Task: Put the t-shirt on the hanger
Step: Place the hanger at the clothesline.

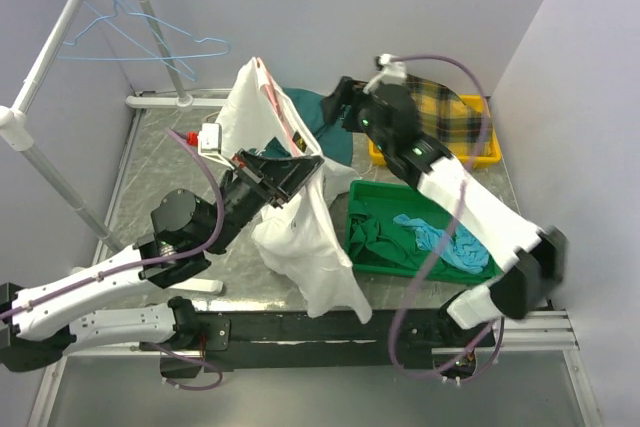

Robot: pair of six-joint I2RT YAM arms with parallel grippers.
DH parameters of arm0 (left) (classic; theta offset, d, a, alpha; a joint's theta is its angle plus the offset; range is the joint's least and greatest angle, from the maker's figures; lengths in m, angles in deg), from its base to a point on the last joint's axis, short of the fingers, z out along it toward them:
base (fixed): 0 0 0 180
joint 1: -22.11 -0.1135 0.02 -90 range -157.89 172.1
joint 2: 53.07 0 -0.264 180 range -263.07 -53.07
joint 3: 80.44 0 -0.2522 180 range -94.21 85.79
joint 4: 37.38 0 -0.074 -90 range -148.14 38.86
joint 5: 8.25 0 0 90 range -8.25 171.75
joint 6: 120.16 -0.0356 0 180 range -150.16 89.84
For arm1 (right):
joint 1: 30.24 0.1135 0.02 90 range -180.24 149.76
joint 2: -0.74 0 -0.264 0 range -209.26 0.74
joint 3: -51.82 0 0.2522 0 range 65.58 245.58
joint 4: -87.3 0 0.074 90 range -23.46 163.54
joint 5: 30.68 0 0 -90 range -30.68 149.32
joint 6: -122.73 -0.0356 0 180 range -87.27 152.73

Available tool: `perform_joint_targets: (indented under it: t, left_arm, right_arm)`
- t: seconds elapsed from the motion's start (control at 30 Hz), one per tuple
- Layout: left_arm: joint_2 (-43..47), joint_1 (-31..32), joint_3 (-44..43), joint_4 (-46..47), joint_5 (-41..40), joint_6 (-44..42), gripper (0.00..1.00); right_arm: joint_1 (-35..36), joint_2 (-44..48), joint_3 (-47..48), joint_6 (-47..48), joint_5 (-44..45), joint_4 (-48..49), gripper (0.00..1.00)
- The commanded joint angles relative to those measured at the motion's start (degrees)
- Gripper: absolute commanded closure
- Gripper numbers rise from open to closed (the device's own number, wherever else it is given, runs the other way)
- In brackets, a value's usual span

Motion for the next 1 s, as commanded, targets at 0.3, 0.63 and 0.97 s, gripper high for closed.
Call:
perform_joint_targets:
  t: [0.3, 0.63, 0.97]
  left_arm:
    - [-7.5, 8.9, -15.2, 8.3, -15.4, -16.8, 0.99]
    - [-10.5, 4.8, -16.8, 8.1, -24.3, -21.0, 0.99]
    - [-8.3, -14.9, -16.0, -0.3, -19.0, -11.6, 0.99]
  right_arm:
    - [5.1, -16.9, 7.0, -9.2, -25.0, 5.6, 0.2]
    - [13.3, -14.7, -1.9, -13.6, -31.0, 12.1, 0.21]
    - [15.7, -20.2, 0.1, -15.2, -36.8, 13.2, 0.21]
